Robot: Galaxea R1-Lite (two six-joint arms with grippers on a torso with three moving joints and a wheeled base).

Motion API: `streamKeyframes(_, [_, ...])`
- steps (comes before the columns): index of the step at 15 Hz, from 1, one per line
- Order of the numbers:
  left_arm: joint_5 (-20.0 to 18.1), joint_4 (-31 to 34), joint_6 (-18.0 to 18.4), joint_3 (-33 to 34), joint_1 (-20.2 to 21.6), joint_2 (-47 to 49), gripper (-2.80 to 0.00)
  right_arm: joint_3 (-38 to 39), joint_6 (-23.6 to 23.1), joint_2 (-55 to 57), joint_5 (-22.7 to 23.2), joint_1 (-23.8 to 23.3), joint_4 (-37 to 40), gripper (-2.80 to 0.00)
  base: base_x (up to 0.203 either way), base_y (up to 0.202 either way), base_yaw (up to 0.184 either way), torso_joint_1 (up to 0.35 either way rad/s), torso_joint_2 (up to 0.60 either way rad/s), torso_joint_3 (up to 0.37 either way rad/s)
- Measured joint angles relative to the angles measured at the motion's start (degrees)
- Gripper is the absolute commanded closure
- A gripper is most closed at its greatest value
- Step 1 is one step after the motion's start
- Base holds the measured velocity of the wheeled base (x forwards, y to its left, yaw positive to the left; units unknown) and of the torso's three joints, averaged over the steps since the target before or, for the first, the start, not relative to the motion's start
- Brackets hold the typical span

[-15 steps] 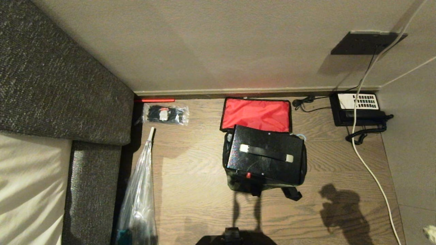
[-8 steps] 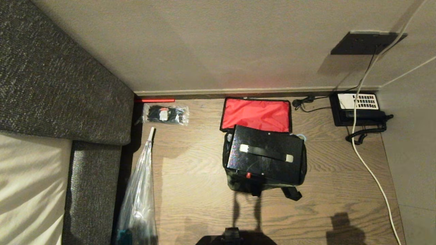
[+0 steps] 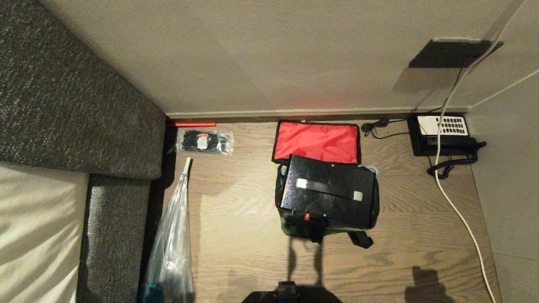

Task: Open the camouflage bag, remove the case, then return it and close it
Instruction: Close the top of the storage box

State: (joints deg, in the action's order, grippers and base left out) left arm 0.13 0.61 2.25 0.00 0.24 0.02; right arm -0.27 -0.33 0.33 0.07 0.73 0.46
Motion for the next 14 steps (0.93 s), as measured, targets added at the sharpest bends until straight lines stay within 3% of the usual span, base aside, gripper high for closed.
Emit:
streamKeyframes(3, [-0.22,-0.09,1.38,0.00,0.00,0.00,0.00,0.00,0.01,-0.30,-0.01,0.00,-0.02,0.00,0.030,0.000,0.000,0.000,0.00,0.001])
streamKeyframes(9, [-0.04,-0.24,-0.62,-0.01,0.00,0.00,0.00,0.00,0.00,-0.33,0.00,0.00,-0.07,0.00,0.169,0.000,0.001,0.004,0.00,0.001])
streamKeyframes(14, [-0.01,-0.29,-1.07,0.00,0.00,0.00,0.00,0.00,0.00,-0.33,-0.01,-0.07,-0.02,0.00,0.000,0.000,0.000,0.000,0.00,-0.016])
